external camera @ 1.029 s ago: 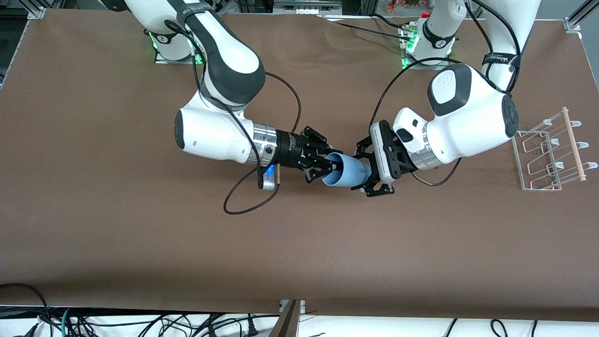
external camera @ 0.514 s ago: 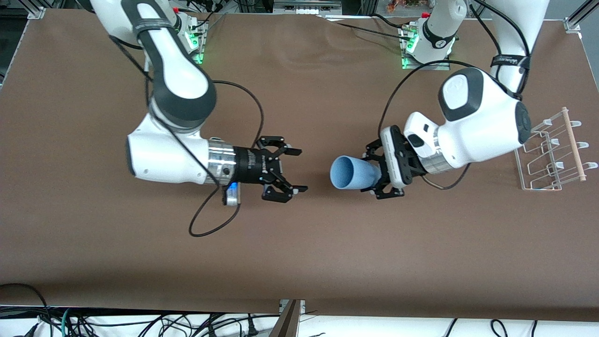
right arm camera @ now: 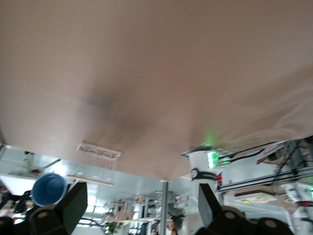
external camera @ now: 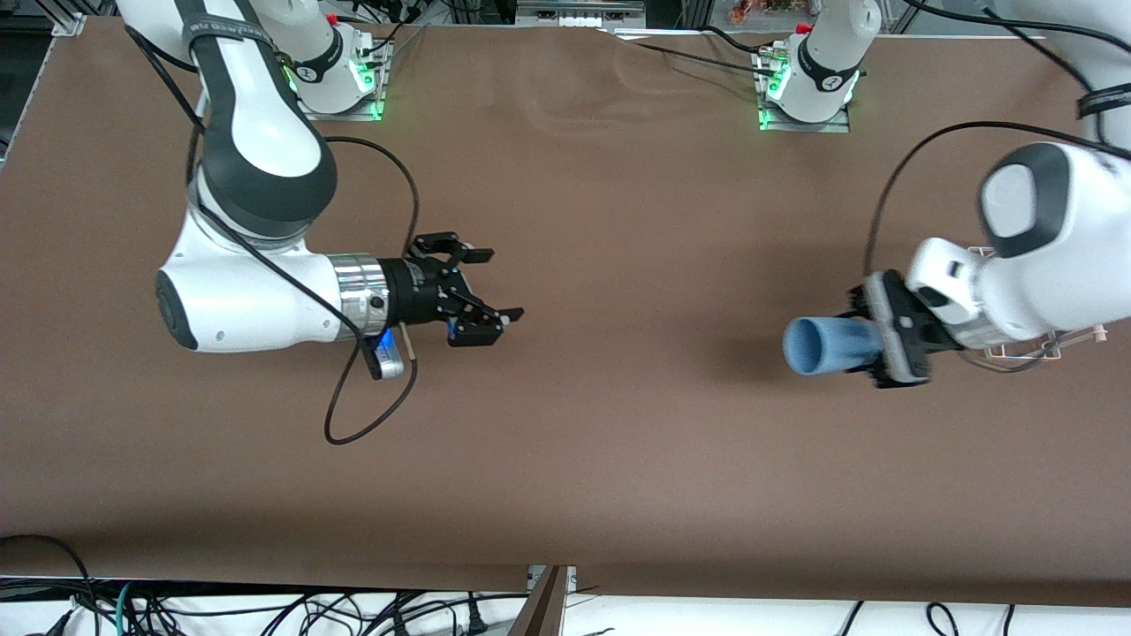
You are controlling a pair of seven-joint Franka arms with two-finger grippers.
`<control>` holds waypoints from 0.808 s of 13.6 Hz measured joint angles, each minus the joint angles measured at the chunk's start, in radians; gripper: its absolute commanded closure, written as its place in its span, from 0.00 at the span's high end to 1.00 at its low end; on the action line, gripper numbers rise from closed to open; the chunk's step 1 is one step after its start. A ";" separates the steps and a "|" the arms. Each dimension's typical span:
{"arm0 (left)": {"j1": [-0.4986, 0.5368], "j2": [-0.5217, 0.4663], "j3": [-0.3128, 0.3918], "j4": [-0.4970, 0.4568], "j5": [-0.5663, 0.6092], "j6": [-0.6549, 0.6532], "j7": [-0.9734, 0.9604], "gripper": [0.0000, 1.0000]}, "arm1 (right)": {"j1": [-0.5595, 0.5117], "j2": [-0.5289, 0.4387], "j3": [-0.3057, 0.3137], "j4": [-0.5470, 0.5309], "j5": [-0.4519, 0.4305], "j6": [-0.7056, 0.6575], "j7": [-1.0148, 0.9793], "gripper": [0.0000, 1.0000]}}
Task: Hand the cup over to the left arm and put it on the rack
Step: 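Open the right gripper and withdraw while the left gripper carries the cup, then lower the cup into the wire rack with the left gripper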
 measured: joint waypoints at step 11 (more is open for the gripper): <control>0.100 -0.069 0.063 -0.032 0.913 -0.122 0.142 0.00 | -0.009 -0.568 -0.150 -0.565 -0.433 -0.139 -0.712 1.00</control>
